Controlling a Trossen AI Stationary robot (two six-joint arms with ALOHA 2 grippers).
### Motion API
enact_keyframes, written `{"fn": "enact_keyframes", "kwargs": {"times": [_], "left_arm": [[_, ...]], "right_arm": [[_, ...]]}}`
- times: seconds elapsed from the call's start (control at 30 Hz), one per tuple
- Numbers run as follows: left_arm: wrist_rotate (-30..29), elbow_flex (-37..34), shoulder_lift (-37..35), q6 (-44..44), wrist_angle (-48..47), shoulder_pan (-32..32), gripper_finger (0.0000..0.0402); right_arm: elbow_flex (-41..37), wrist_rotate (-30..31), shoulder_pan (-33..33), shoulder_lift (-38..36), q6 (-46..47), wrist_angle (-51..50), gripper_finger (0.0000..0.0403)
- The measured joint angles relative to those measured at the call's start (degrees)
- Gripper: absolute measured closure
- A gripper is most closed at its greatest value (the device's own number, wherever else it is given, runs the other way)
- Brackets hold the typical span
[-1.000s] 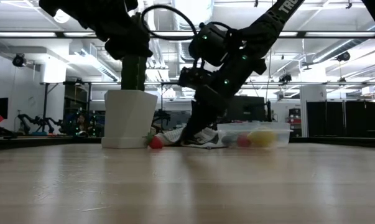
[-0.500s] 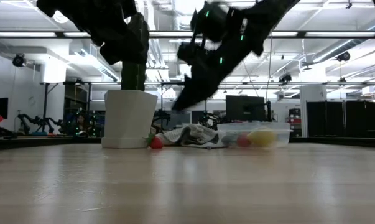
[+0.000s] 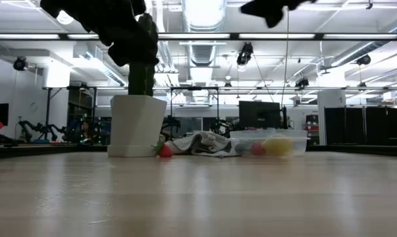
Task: Pick and placing Produce into tupperware
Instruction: Put the strawberry into the transparent bin
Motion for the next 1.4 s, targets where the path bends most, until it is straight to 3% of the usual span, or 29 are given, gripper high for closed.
{"fn": "enact_keyframes", "kwargs": {"times": [0.23, 0.47, 0.57, 0.93, 1.17, 1.4], "left_arm": [[-9.76, 0.04, 7.15, 6.31, 6.15, 0.02, 0.018], [-26.83, 2.2, 16.62, 4.11, 7.8, -0.53, 0.018], [-31.02, 4.32, 19.65, 6.29, 7.36, -0.9, 0.018], [-33.75, 16.54, 31.49, 3.08, -15.52, -0.9, 0.018], [-33.82, 18.45, 34.88, 6.25, -16.76, -0.73, 0.018], [-28.32, 17.87, 33.98, 11.21, -17.23, -0.73, 0.018]], "right_arm": [[-14.34, 0.33, 0.98, -11.79, 2.69, 9.44, 0.0195], [-21.98, 0.49, 0.96, -15.49, 2.85, 16.37, 0.0195], [-22.42, 0.5, 0.96, -15.47, 2.85, 16.34, 0.0195], [-21.98, 0.5, 0.96, -14.5, 2.84, 16.19, 0.0195], [-21.98, 0.5, 0.96, -13.79, 2.86, 15.87, 0.0195], [-21.98, 0.5, 0.96, -13.37, 2.86, 15.89, 0.0195]]}}
